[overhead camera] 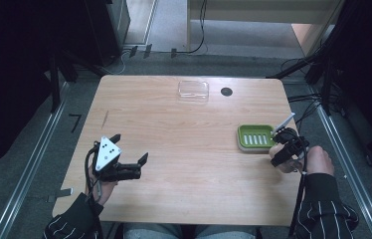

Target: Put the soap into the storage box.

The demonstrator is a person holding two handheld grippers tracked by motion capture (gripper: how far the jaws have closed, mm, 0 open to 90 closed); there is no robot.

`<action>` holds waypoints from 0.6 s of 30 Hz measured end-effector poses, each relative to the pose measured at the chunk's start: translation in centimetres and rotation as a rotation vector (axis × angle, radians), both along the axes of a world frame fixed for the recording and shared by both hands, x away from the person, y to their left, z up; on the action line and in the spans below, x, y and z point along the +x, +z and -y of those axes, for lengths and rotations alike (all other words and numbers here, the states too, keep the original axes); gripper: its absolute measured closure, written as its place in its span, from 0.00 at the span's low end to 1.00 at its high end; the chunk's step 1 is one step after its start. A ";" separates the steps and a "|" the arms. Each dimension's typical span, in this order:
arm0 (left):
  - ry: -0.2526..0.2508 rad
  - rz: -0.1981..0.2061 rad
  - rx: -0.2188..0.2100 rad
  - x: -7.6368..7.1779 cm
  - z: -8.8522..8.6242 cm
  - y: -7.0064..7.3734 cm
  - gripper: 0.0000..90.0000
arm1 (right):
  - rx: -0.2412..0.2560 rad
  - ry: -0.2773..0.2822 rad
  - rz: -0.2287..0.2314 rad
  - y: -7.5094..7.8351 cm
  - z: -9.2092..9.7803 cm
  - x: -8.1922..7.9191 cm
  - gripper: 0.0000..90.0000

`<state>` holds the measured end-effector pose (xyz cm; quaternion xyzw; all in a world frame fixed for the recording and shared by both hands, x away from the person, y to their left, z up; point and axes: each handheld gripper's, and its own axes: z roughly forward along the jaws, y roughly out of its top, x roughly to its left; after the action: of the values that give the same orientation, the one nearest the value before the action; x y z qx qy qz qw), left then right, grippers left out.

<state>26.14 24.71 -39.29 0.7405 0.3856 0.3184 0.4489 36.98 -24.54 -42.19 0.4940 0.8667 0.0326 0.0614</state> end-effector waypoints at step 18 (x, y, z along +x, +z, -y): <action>0.031 -0.002 0.003 -0.7 -1.0 0.0 0.00 | -0.024 0.077 0.041 1.3 -0.9 1.5 0.37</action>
<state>25.39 25.68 -39.27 0.7354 0.3972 0.3252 0.4424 38.45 -23.67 -40.87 0.4588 0.8839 0.0347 0.0838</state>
